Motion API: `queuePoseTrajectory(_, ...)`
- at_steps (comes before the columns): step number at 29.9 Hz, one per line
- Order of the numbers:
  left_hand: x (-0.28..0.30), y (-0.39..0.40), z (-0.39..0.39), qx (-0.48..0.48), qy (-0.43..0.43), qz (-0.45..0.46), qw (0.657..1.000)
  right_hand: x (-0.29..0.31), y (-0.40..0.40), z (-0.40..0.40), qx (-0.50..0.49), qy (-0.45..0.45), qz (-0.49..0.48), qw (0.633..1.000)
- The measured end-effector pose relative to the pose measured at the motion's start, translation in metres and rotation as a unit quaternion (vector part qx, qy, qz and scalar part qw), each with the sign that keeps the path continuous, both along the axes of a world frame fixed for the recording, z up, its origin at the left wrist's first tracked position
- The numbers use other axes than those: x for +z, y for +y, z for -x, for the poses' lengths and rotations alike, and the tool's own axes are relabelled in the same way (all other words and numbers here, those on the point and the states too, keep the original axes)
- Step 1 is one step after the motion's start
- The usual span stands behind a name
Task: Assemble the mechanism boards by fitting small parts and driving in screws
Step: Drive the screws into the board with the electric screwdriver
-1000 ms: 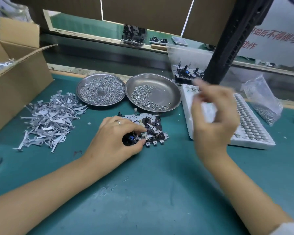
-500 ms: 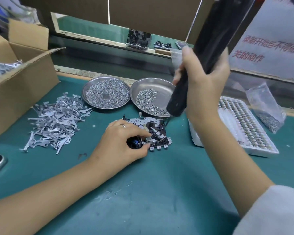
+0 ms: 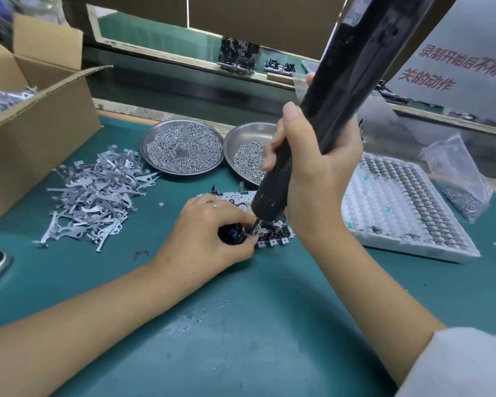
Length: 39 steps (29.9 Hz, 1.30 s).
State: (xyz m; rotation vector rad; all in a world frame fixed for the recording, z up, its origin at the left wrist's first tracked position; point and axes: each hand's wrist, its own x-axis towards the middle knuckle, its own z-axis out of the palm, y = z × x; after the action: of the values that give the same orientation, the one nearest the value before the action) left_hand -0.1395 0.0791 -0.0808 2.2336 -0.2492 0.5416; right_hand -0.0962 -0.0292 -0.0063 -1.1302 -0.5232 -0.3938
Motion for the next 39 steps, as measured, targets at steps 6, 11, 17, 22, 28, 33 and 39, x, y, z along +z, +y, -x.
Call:
queuePoseTrajectory(6,0.0,0.0,0.0,-0.002,-0.001,0.0,1.0,-0.001,0.001,0.0,0.002,-0.005,0.006,1.0)
queuePoseTrajectory(11,-0.001,0.0,0.0,-0.002,-0.003,0.0,1.0,-0.002,0.001,0.001,0.002,-0.009,0.004,1.0)
queuePoseTrajectory(17,0.001,0.0,0.0,-0.006,-0.012,0.003,1.0,-0.004,0.002,0.0,-0.012,-0.006,0.02,1.0)
queuePoseTrajectory(22,0.0,0.0,0.0,-0.008,-0.005,-0.003,1.0,-0.006,0.001,0.001,-0.005,-0.005,0.02,1.0)
queuePoseTrajectory(28,0.002,0.0,0.001,-0.014,0.018,0.021,1.0,0.006,-0.012,-0.003,-0.022,-0.035,-0.011,0.999)
queuePoseTrajectory(33,0.003,0.0,0.003,-0.011,0.021,0.016,1.0,-0.004,-0.009,-0.012,-0.032,0.017,0.024,0.999)
queuePoseTrajectory(39,0.001,0.001,0.001,-0.016,0.026,-0.004,1.0,-0.007,-0.015,-0.009,-0.04,0.022,0.065,0.997)
